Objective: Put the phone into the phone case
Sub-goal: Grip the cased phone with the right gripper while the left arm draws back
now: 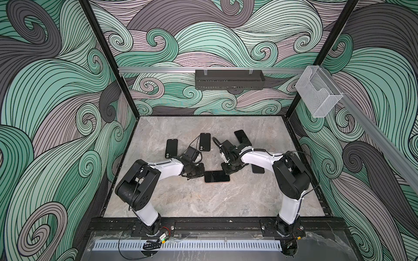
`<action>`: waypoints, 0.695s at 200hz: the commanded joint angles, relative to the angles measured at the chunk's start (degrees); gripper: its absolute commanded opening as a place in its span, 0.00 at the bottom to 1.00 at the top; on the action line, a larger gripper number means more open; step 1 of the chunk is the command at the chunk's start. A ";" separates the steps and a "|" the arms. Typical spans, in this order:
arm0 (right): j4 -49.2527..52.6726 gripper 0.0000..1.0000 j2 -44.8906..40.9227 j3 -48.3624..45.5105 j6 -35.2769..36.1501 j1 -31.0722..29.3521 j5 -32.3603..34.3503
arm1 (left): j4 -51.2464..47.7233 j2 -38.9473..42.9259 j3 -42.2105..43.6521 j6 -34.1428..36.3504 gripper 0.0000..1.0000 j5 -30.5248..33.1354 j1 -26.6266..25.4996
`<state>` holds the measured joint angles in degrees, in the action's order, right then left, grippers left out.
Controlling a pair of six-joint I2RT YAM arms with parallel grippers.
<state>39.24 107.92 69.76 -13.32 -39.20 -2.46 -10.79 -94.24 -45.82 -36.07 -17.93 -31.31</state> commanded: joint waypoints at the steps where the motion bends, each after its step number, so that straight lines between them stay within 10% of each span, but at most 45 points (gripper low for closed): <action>1: 3.53 0.43 1.30 -2.47 5.28 0.45 2.14 | -5.77 1.67 1.30 0.06 0.17 4.54 -0.18; 42: 2.56 0.74 -3.74 -0.07 21.06 0.20 -5.09 | -7.90 7.62 3.39 -0.84 0.47 7.56 0.46; 139: -3.66 0.96 -5.35 1.06 45.89 -1.79 -13.08 | -22.18 31.74 8.29 -3.90 0.99 20.93 2.20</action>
<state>35.00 99.33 68.10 24.82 -40.62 -13.45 -26.30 -67.42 -39.18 -39.03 -2.76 -29.63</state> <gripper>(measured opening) 0.950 0.974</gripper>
